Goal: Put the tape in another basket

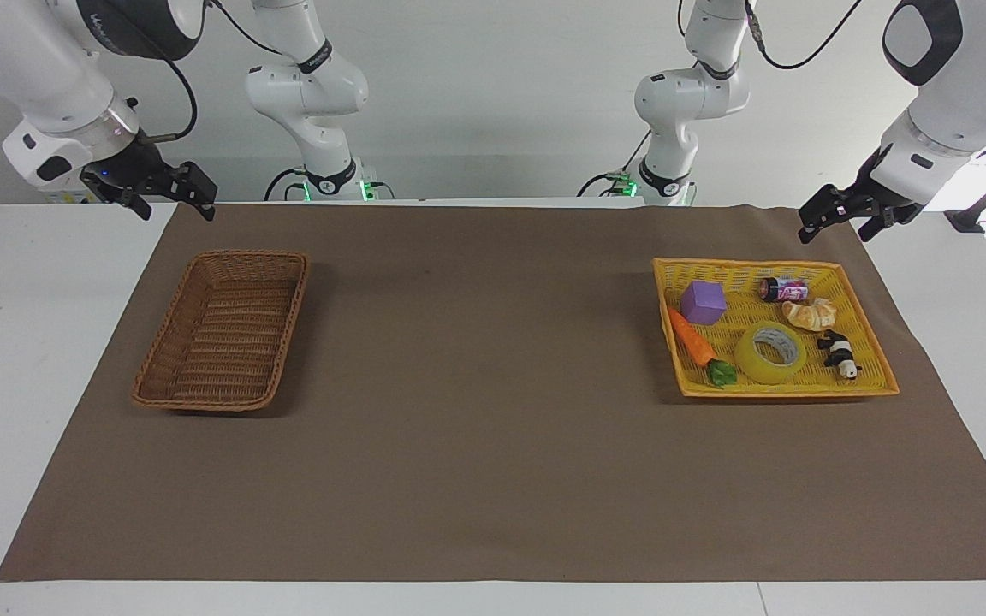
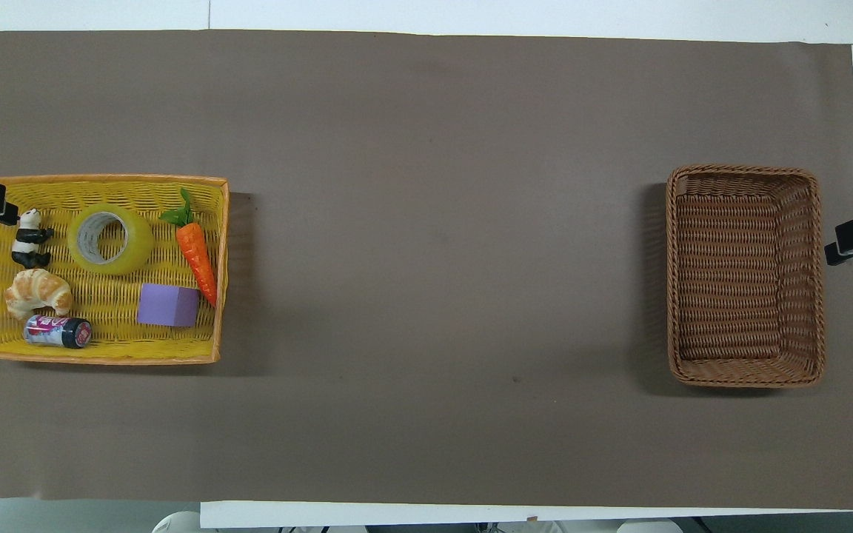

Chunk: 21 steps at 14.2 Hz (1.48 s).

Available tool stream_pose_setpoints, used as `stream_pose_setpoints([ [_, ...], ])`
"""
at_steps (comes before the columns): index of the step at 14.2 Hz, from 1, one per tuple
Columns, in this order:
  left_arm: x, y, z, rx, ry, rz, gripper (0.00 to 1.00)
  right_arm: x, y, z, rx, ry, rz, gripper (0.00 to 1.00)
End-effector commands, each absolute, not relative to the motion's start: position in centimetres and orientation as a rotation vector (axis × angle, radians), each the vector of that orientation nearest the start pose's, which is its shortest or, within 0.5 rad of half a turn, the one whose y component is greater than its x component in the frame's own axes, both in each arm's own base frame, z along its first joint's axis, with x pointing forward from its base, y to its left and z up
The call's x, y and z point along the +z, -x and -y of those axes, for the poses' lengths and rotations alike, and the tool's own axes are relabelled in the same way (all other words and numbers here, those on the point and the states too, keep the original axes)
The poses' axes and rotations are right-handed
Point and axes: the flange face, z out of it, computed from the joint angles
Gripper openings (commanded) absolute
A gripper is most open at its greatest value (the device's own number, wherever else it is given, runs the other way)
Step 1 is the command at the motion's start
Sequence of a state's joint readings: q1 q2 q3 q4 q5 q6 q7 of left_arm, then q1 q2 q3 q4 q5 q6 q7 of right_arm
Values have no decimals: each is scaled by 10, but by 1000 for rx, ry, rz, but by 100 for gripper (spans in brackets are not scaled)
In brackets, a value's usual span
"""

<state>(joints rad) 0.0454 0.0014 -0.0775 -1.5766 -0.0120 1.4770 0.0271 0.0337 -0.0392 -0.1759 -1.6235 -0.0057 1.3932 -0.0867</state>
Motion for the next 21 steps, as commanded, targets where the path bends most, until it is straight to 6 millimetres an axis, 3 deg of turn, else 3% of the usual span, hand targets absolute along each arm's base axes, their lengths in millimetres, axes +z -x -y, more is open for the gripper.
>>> stream_pose_setpoints([
  [1, 617, -539, 22, 165, 3148, -85, 100, 608, -510, 77, 290, 3104, -61, 99],
  [5, 616, -538, 21, 170, 3124, -69, 100, 608, -510, 77, 288, 3104, -61, 99],
  [7, 602, -532, 10, 119, 3125, -60, 100, 608, -510, 77, 288, 3104, -61, 99],
  [9, 556, -525, -12, 54, 3125, 1, 100, 607, -511, 77, 290, 3104, -61, 99],
  [11, 508, -525, -34, 97, 3126, 42, 100, 607, -511, 77, 293, 3104, -61, 99],
  [13, 462, -517, -38, 81, 3127, 11, 100, 608, -510, 77, 288, 3104, -61, 99],
  [14, 443, -516, -53, 29, 3126, 52, 99, 608, -510, 77, 288, 3104, -61, 99],
  [16, 415, -518, -66, -50, 3123, 87, 92, 607, -511, 77, 290, 3104, -61, 99],
  [18, 399, -525, -70, -56, 3126, 99, 70, 608, -510, 77, 288, 3104, -61, 99],
  [21, 379, -535, -48, -55, 3132, 49, 68, 608, -510, 77, 288, 3104, -61, 99],
])
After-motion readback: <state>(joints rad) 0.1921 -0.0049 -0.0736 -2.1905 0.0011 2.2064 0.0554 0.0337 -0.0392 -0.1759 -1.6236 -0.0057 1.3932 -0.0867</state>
